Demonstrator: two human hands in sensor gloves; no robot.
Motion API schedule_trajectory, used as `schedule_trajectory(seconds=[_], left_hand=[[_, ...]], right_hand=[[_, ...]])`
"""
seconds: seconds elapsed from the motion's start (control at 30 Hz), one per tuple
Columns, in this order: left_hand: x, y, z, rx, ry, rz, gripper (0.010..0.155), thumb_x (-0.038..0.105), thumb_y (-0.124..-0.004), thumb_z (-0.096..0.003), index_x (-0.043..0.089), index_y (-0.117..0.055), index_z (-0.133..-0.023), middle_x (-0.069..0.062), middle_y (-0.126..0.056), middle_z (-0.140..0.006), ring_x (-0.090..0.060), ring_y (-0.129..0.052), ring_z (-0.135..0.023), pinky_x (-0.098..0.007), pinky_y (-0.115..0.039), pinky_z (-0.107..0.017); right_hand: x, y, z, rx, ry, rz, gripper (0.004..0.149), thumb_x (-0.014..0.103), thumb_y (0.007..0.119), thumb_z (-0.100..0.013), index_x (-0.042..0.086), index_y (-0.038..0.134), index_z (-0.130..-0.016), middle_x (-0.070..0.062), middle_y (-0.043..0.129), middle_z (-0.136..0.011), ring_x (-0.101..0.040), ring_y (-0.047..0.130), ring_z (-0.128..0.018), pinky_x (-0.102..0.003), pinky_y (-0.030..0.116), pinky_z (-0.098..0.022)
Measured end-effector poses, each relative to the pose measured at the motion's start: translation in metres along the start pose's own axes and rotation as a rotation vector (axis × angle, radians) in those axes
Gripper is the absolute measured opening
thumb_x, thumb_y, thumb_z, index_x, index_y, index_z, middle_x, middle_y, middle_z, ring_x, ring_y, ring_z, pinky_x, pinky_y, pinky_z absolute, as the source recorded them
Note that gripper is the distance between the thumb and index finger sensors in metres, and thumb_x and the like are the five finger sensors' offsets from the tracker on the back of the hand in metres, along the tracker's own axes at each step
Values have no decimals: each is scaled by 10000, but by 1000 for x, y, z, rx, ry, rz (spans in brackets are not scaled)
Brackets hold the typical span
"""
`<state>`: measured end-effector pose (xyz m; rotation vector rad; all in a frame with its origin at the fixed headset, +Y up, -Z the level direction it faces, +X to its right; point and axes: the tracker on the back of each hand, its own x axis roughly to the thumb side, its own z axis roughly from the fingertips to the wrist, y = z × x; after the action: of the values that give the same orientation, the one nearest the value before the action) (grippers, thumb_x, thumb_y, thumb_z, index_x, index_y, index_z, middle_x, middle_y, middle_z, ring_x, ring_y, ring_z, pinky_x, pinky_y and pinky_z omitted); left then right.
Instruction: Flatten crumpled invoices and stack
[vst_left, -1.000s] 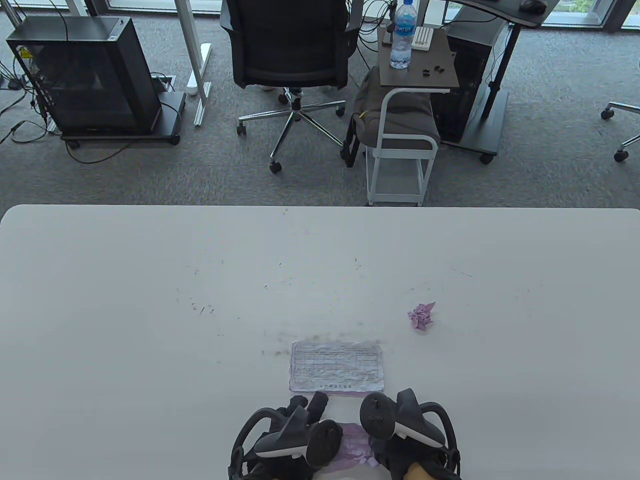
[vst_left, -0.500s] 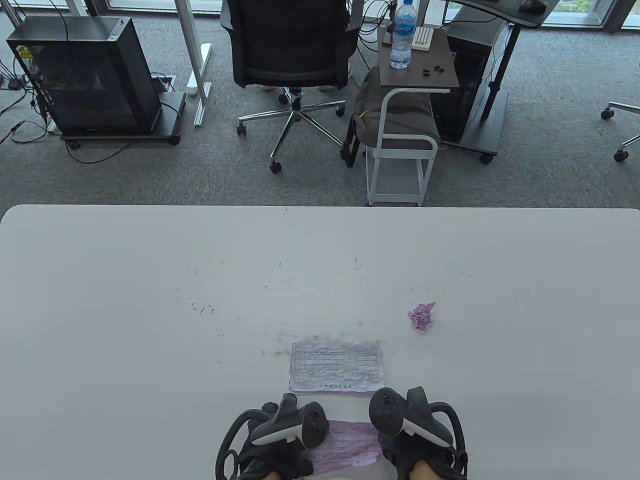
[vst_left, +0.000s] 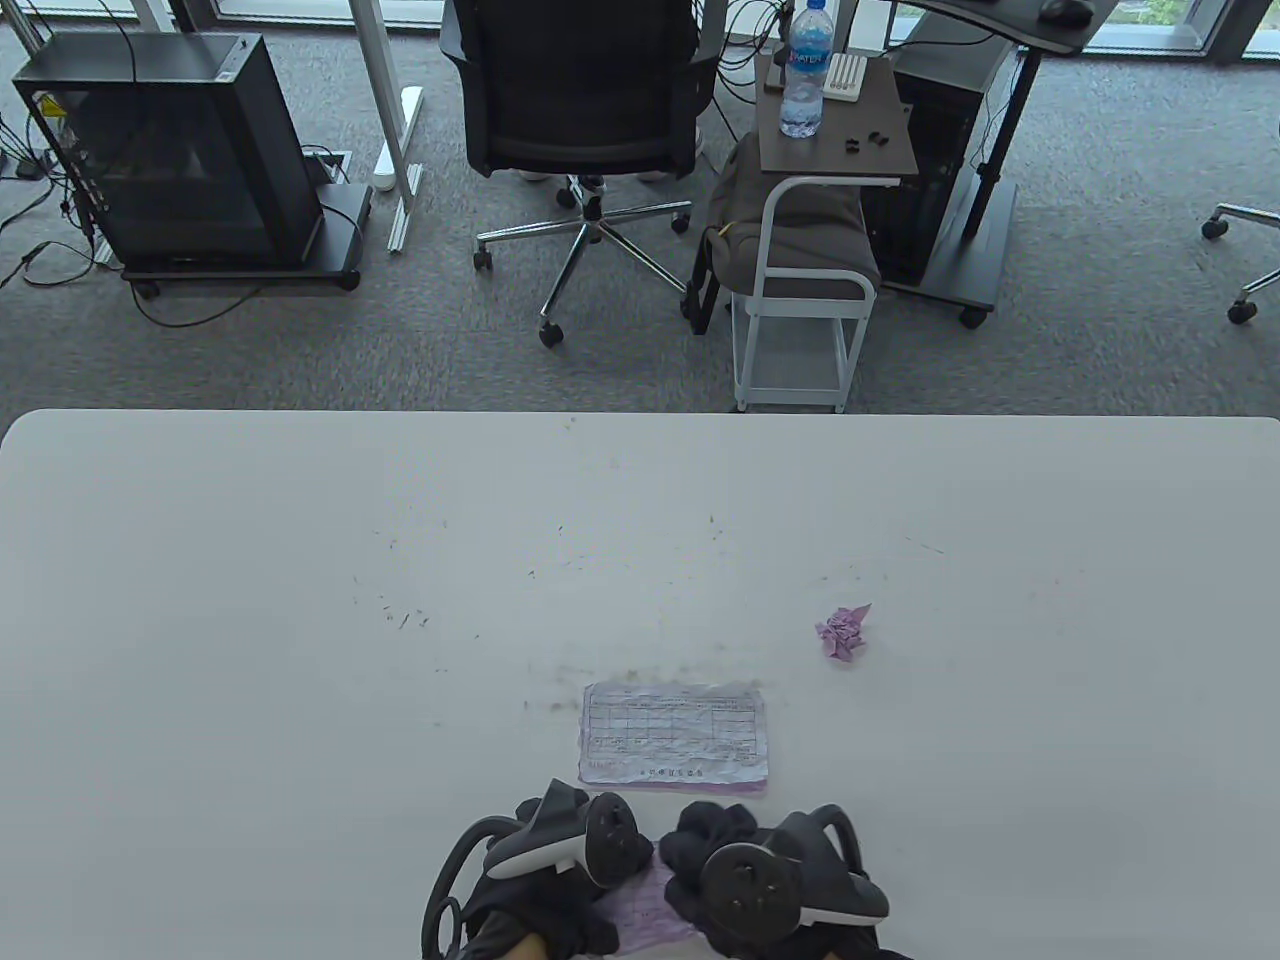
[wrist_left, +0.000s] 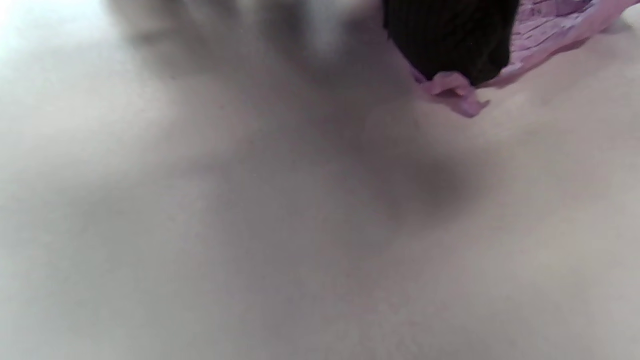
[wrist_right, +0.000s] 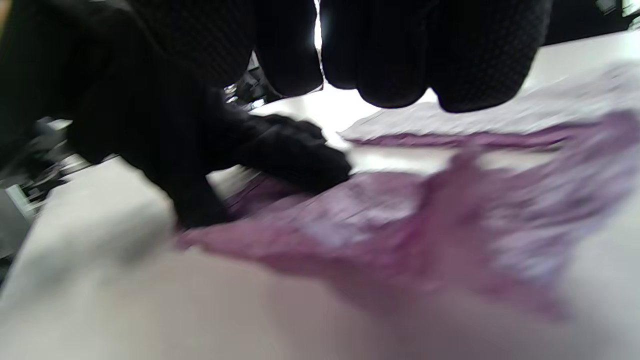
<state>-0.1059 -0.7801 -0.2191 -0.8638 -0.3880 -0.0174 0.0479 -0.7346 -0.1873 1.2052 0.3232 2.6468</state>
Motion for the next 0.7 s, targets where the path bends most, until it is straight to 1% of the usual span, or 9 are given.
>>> schedule_trajectory(seconds=[0.03, 0.1, 0.17, 0.2, 0.23, 0.27, 0.37, 0.57, 0.7], left_hand=[[0, 0, 0, 1, -3, -2, 761, 436, -775, -520, 472, -232, -1051, -205, 73, -1070, -632, -26, -963, -751, -330, -675], [-1, 0, -1, -2, -5, 0, 763, 437, -778, -518, 476, -232, -1050, -200, 76, -1069, -631, -21, -962, -750, -325, -676], [-1, 0, -1, -4, -3, 2, 765, 446, -778, -511, 481, -233, -1047, -190, 80, -1069, -625, -15, -963, -746, -320, -678], [-1, 0, 0, -6, 1, 1, 767, 435, -783, -514, 483, -232, -1046, -185, 81, -1069, -623, -14, -965, -743, -320, -680], [-1, 0, 0, -6, 2, -3, 768, 436, -780, -515, 484, -226, -1045, -186, 83, -1068, -622, -14, -966, -742, -321, -681], [-1, 0, 0, -7, 5, -1, 768, 432, -781, -517, 484, -226, -1045, -184, 83, -1069, -623, -15, -967, -742, -322, -682], [-1, 1, 0, -14, 8, 4, 767, 436, -778, -517, 484, -223, -1044, -181, 88, -1066, -620, -8, -966, -740, -317, -683], [-1, 0, 0, -13, 4, 13, 766, 435, -780, -519, 483, -226, -1047, -180, 90, -1066, -622, -1, -963, -741, -310, -681], [-1, 0, 0, -8, -6, 21, 766, 432, -785, -523, 477, -233, -1052, -183, 87, -1067, -627, 0, -959, -746, -308, -676]], right_hand=[[5, 4, -3, 26, -27, 33, 453, 382, 736, -560, 168, 653, -951, -219, 627, -1016, -406, 757, -819, -556, 777, -546], [15, 19, -13, 160, -77, 114, 470, 402, 724, -560, 196, 632, -972, -203, 615, -1036, -396, 747, -839, -551, 774, -561], [17, 33, -17, 297, -77, 91, 495, 419, 715, -566, 202, 599, -996, -199, 605, -1048, -403, 727, -854, -562, 763, -569], [17, 37, -17, 342, -66, 71, 515, 429, 716, -567, 160, 572, -982, -196, 560, -1055, -410, 643, -864, -577, 718, -577], [16, 35, -16, 333, -44, 71, 518, 435, 718, -566, 166, 570, -983, -178, 550, -1064, -401, 627, -875, -577, 703, -582], [15, 31, -16, 333, -36, 75, 476, 445, 720, -564, 208, 645, -970, -150, 604, -1050, -386, 668, -868, -598, 747, -547], [3, 26, -13, 420, 74, 11, 423, 479, 709, -574, 233, 716, -917, -68, 678, -993, -339, 717, -831, -618, 776, -524], [-32, 21, -2, 482, 325, -144, 369, 507, 704, -580, 227, 842, -775, -41, 847, -814, -308, 861, -674, -616, 793, -485], [-51, 19, 9, 491, 427, -203, 371, 514, 699, -582, 217, 871, -725, -35, 886, -746, -306, 893, -619, -603, 803, -469]])
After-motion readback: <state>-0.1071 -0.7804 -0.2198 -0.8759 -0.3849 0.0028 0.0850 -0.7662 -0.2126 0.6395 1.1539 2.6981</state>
